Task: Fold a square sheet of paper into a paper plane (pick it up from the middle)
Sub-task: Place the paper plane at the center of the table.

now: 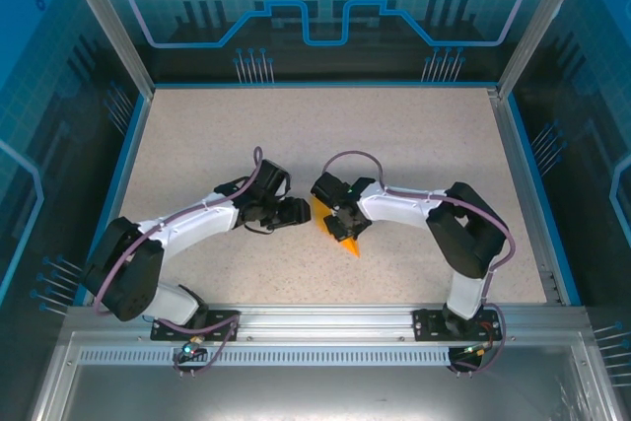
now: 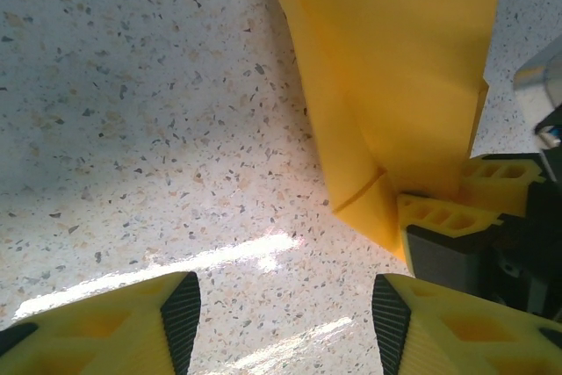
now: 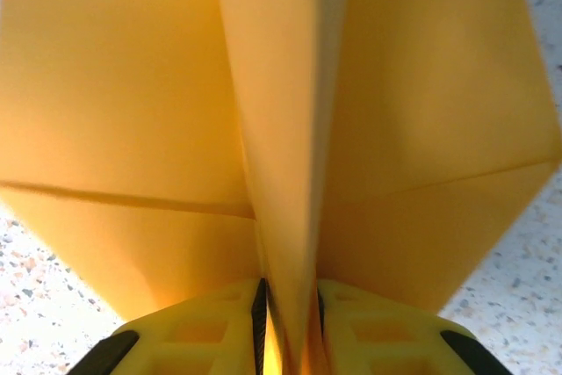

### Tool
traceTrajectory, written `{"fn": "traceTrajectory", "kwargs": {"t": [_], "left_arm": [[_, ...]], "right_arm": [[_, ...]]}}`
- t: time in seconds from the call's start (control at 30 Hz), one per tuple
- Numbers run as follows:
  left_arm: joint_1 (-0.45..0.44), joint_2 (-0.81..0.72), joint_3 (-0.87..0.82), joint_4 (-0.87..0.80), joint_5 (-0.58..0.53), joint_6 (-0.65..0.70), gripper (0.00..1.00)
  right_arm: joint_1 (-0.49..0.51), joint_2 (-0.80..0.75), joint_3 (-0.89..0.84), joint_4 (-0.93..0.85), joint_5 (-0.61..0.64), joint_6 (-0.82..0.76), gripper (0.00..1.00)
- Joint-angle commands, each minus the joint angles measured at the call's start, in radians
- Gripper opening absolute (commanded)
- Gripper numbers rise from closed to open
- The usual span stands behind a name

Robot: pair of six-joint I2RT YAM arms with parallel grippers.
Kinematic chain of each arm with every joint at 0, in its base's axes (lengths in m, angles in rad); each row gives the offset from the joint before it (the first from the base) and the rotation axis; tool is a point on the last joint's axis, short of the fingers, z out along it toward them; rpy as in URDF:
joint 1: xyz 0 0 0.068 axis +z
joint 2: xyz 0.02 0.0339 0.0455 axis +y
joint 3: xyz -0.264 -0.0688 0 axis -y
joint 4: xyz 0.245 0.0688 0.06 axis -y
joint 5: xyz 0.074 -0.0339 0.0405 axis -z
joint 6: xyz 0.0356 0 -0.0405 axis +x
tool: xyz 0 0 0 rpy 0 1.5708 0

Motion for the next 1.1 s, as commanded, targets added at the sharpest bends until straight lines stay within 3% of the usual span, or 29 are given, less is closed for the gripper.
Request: {"fn": "traceTrajectory", "kwargs": {"t": [0.0,0.43,0.83,1.07], "left_arm": [[0.009,0.009,-0.018,-0.005,0.036,0.025,0.58],[0.010,0.034,-0.031,0.016,0.052,0.023,0.58],[0.010,0.038,-0.022,0.015,0.042,0.035,0.58],[0.010,0.037,-0.009,0.006,0.043,0.043,0.58]], "right_arm": [[0.023,0.036,-0.004,0.006,-0.010,-0.015,0.21],[0.031,0.063,0.007,0.005,-0.016,-0.013,0.18],[0.030,0.005,0.013,0.000,-0.010,-0.025,0.09],[0.031,-0.006,0.023,-0.010,-0.008,-0.026,0.10]]}}
